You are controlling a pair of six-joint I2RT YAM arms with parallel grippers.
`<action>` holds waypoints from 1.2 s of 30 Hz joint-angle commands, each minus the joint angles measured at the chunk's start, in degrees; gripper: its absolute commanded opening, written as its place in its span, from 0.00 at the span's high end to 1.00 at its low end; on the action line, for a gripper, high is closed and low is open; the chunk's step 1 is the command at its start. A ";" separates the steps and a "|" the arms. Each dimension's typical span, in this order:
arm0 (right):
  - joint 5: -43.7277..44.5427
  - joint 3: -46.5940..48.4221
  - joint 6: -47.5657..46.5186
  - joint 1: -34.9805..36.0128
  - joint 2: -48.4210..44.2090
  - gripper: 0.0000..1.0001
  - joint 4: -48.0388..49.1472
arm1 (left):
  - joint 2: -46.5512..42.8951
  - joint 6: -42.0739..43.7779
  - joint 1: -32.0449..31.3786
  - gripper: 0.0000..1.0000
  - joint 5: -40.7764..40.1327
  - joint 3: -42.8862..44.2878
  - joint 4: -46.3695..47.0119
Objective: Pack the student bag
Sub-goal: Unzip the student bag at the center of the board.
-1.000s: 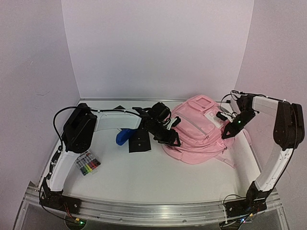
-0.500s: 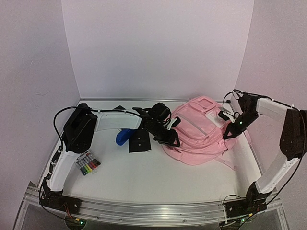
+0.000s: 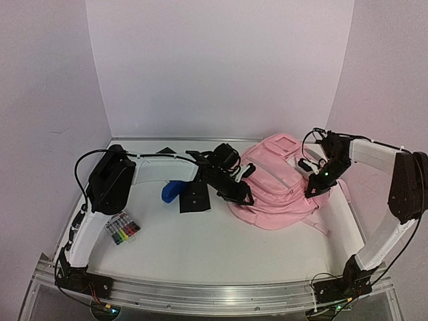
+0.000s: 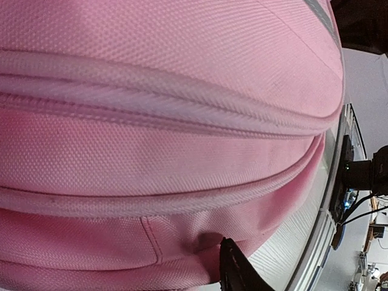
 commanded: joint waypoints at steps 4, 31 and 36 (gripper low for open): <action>4.30 1.35 -2.93 0.18 -2.23 1.00 3.32 | -8.01 -4.23 8.09 0.28 0.95 0.88 1.16; 4.78 11.74 2.74 0.27 8.83 1.00 6.26 | 2.04 -13.05 12.39 0.82 14.18 2.17 11.91; 5.63 23.62 4.32 2.01 14.93 1.00 5.38 | -2.38 -22.54 11.96 1.00 9.83 -7.09 20.32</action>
